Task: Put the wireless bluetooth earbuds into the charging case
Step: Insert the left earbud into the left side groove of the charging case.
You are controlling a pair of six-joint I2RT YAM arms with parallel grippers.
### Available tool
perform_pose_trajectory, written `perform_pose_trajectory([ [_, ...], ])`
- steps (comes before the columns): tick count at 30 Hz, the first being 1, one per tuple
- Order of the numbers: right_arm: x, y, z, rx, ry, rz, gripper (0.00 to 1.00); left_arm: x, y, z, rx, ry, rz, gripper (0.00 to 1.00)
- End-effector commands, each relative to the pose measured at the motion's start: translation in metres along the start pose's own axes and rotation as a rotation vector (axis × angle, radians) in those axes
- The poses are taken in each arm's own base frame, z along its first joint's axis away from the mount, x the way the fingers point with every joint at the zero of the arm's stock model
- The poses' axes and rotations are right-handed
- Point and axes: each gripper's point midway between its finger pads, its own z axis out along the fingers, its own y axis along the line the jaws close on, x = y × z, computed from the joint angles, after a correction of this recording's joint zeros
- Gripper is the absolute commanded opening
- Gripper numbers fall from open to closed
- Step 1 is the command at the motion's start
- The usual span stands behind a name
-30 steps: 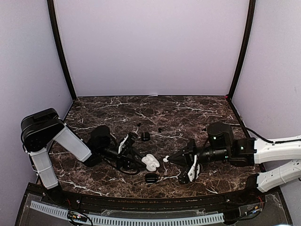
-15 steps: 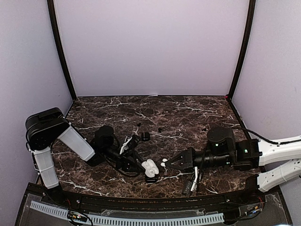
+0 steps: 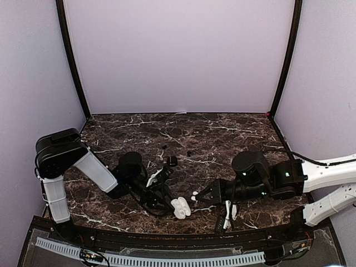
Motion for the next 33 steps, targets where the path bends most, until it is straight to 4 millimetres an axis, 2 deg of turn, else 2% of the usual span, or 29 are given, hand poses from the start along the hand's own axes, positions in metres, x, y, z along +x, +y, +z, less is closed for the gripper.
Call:
perform_pose_trajectory([
  [1, -0.008, -0.007, -0.001, -0.042, -0.01, -0.289, 0.0, -0.001, -0.006, 0.009, 0.064, 0.02, -0.013, 0.07],
  [11, -0.029, -0.005, 0.015, -0.104, -0.064, -0.396, 0.0, -0.002, -0.005, 0.016, 0.086, 0.031, -0.067, 0.06],
  [15, -0.027, 0.0, 0.024, -0.139, -0.056, -0.418, 0.0, -0.001, -0.005, 0.018, 0.092, 0.037, -0.077, 0.06],
  [21, -0.024, -0.005, 0.03, -0.141, -0.05, -0.423, 0.0, 0.0, -0.006, 0.021, 0.104, 0.046, -0.089, 0.05],
  [33, -0.032, -0.011, 0.041, -0.117, -0.07, -0.442, 0.0, 0.001, -0.009, 0.022, 0.122, 0.054, -0.093, 0.02],
])
